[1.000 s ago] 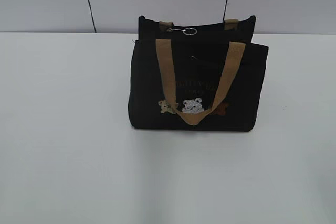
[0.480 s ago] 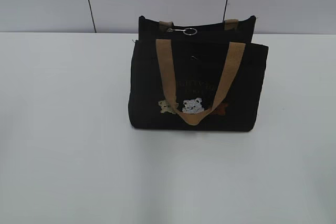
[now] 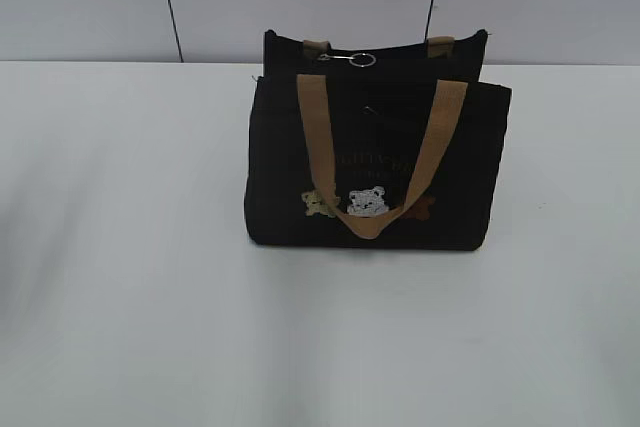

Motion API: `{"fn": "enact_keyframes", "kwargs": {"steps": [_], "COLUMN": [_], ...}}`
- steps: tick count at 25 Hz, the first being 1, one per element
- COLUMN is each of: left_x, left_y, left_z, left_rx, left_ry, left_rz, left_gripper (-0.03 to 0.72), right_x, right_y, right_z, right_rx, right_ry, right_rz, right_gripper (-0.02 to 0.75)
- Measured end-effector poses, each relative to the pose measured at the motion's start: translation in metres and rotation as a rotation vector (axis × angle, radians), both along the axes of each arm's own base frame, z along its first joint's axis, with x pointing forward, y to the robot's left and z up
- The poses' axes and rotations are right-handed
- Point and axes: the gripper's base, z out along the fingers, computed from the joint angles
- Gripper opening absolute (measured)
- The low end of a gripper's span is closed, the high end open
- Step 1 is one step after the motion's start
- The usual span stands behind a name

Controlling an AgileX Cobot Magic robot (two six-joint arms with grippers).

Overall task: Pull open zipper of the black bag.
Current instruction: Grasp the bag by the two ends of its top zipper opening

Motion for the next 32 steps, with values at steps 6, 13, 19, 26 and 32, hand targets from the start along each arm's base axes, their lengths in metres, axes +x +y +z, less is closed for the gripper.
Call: {"fn": "enact_keyframes", "kwargs": {"steps": [6, 13, 19, 26, 32], "left_x": [0.051, 0.123, 0.198, 0.257, 0.271], "left_y": [-0.032, -0.048, -0.05, -0.085, -0.116], "left_z": [-0.05, -0.089, -0.106, -0.13, -0.135], "left_rx": [0.011, 0.085, 0.254, 0.267, 0.246], "left_ry": [0.012, 0.204, 0.212, 0.192, 0.175], "left_rz": [-0.214, -0.704, -0.936, -1.141, -1.236], "left_gripper": [0.499, 0.499, 0.499, 0.499, 0.499], "right_x": [0.0, 0.0, 0.0, 0.0, 0.0], "right_y": [0.0, 0.0, 0.0, 0.0, 0.0], "right_z": [0.0, 0.0, 0.0, 0.0, 0.0], "right_rx": [0.0, 0.0, 0.0, 0.0, 0.0], "right_ry": [0.0, 0.0, 0.0, 0.0, 0.0], "right_rz": [0.0, 0.0, 0.0, 0.0, 0.0], "right_gripper": [0.45, 0.45, 0.45, 0.45, 0.45]}}
